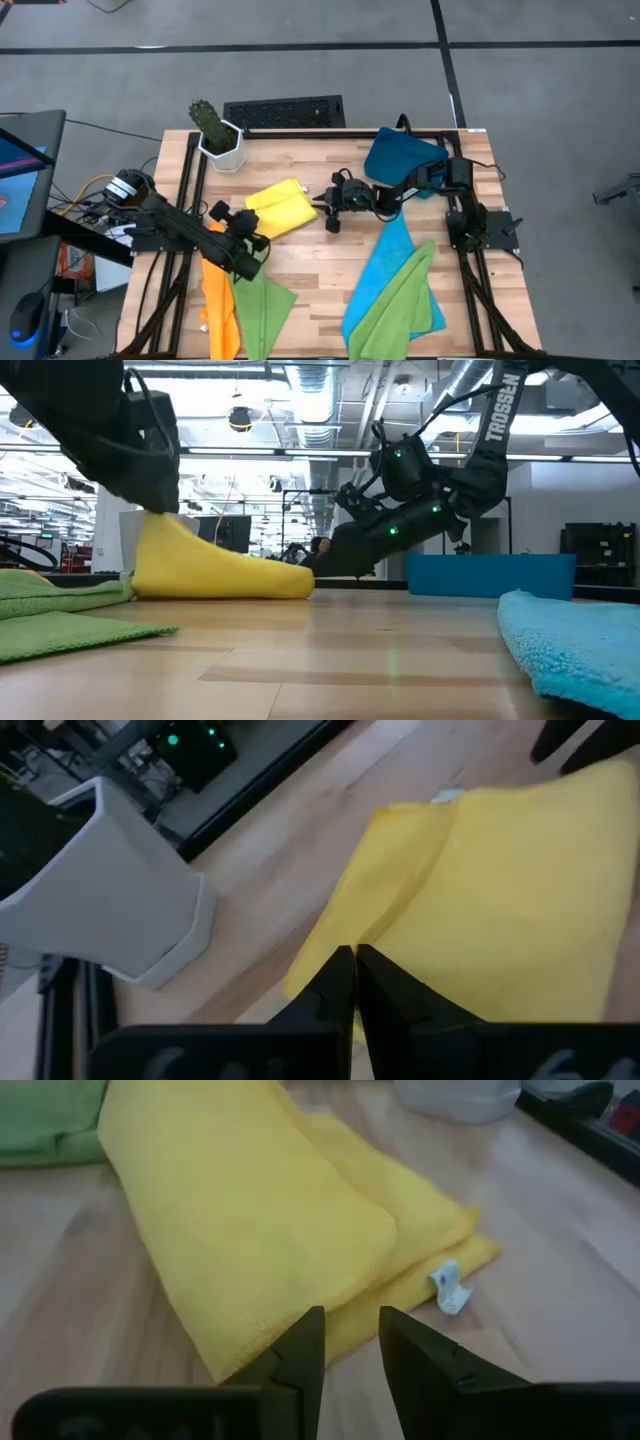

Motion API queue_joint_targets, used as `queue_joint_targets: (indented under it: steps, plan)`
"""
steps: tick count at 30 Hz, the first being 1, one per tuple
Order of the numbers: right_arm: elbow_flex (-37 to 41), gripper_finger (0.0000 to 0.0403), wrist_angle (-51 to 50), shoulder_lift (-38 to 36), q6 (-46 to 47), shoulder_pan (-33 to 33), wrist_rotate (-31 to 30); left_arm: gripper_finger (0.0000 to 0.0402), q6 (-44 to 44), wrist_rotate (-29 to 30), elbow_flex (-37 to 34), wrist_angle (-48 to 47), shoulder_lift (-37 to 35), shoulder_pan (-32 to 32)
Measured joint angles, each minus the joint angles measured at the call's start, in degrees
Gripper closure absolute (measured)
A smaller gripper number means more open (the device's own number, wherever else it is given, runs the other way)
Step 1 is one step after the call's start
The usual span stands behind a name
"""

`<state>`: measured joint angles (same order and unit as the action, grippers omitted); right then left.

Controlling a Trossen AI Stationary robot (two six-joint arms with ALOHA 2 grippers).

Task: Fold microfiber towels
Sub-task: Fold the yellow microfiber cloth

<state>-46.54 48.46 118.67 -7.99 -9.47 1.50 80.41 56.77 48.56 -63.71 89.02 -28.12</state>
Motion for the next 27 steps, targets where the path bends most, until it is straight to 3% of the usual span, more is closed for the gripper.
queue_joint_targets:
  steps: [4, 13, 19, 27]
  plan:
    - [0.02, 0.0281, 1.77, 0.00, 0.01, 0.61, -0.04, 0.0400, -2.79, 0.08, -0.99, 5.70, 0.10, 0.00]
    - [0.02, 0.0281, 5.14, 0.02, 0.05, 4.05, -0.03, 0.0400, -12.25, -2.60, -12.68, 35.13, 0.15, 0.26]
    - [-1.00, 0.0281, 9.23, 0.00, -0.87, 6.18, 0.00, 0.0400, -7.09, -2.99, -17.22, 37.12, 0.15, 0.37]
    - [-9.41, 0.0281, -4.65, 0.79, -4.30, 3.53, -0.93, 0.0400, -7.30, -3.96, -18.03, 37.85, 0.15, 0.63]
